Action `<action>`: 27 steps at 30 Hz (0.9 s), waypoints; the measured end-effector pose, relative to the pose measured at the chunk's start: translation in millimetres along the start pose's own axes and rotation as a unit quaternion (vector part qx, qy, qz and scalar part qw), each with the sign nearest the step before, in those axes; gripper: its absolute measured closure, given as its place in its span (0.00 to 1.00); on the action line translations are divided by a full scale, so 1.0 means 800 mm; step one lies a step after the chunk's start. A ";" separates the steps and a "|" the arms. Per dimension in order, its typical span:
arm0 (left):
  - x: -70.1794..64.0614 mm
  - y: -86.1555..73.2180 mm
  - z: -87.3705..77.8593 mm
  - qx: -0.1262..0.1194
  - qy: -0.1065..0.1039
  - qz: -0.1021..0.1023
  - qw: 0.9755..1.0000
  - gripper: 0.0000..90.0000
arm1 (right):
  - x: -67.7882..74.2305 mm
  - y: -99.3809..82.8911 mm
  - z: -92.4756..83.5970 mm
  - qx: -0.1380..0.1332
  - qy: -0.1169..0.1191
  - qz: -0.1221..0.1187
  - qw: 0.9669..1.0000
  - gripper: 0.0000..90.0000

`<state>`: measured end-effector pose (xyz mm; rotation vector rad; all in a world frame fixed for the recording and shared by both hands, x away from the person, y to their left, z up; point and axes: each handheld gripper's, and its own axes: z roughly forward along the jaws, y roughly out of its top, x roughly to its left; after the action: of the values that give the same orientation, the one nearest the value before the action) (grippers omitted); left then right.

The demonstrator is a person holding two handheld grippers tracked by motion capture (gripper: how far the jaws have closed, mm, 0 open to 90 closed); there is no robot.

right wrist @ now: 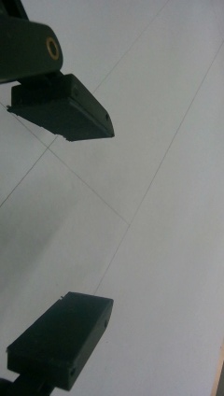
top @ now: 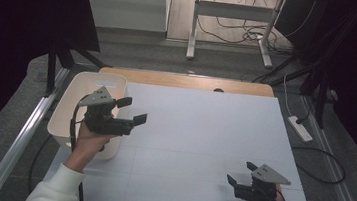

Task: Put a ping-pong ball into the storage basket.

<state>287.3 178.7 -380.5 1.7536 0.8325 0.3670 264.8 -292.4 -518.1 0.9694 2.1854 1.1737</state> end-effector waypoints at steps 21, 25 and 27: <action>-0.055 -0.075 -0.002 -0.003 -0.043 0.035 0.998 0.19 | 0.004 0.000 -0.003 0.000 -0.002 -0.002 1.000 0.17; -0.059 -0.093 -0.003 0.001 -0.041 0.032 0.999 0.19 | 0.004 -0.001 -0.003 0.001 -0.001 -0.003 1.000 0.17; -0.058 -0.104 -0.003 0.006 -0.038 0.031 0.999 0.19 | 0.004 -0.001 -0.003 0.001 -0.001 -0.003 1.000 0.17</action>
<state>224.2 160.2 -449.1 1.7967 0.7301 0.3348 260.7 -291.3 -517.4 0.9636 2.1870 1.1672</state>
